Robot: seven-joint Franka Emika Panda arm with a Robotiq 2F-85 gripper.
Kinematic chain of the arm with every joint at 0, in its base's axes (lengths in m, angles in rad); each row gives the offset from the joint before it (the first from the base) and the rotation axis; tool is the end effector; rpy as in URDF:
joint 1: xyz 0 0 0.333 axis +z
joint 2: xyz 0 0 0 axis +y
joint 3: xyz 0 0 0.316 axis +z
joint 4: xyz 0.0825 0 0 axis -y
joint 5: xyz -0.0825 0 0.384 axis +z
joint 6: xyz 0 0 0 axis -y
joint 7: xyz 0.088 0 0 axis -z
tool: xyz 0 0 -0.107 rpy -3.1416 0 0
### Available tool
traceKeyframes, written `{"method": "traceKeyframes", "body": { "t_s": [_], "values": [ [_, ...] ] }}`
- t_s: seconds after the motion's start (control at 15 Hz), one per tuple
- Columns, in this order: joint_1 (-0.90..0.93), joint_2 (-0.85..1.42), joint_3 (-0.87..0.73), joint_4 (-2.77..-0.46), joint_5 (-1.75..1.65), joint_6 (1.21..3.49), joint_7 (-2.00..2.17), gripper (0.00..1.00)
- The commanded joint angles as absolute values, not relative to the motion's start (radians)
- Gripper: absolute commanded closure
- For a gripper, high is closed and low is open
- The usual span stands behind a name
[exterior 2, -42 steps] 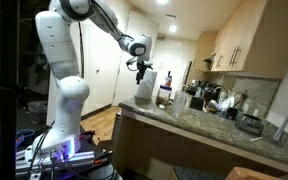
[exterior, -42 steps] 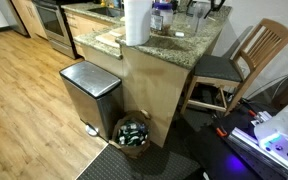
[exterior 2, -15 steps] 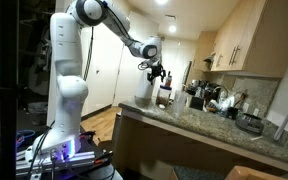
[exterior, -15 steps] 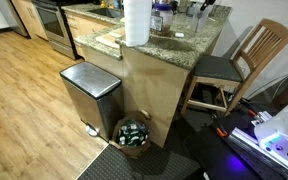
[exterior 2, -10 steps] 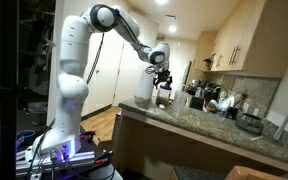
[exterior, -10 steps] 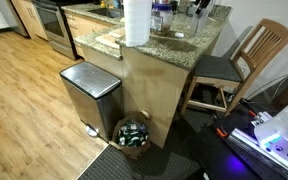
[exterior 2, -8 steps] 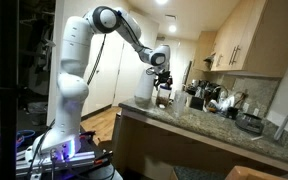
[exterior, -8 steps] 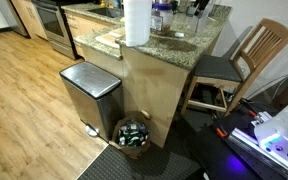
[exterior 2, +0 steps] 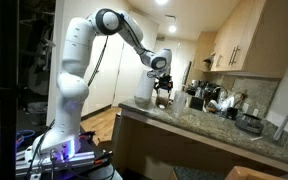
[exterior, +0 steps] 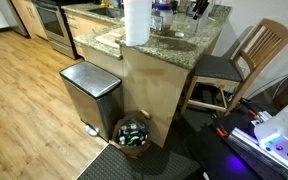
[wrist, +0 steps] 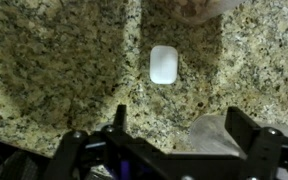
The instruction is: Move the white object forward.
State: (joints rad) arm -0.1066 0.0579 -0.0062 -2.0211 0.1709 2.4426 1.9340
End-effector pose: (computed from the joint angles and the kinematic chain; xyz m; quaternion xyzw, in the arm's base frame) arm 0.5928 -0.0668 0.4602 -0.4637 0.8650 -0.0586 0.1826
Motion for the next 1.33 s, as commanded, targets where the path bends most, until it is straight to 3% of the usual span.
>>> {"method": "traceKeyframes", "body": {
  "t_s": [0.0,1.27],
  "values": [
    [-0.094,0.146,-0.029,-1.982,0.28,2.505,1.846,0.0],
    [-0.109,0.323,-0.05,-1.888,0.421,2.478,1.777,0.0]
  ]
}}
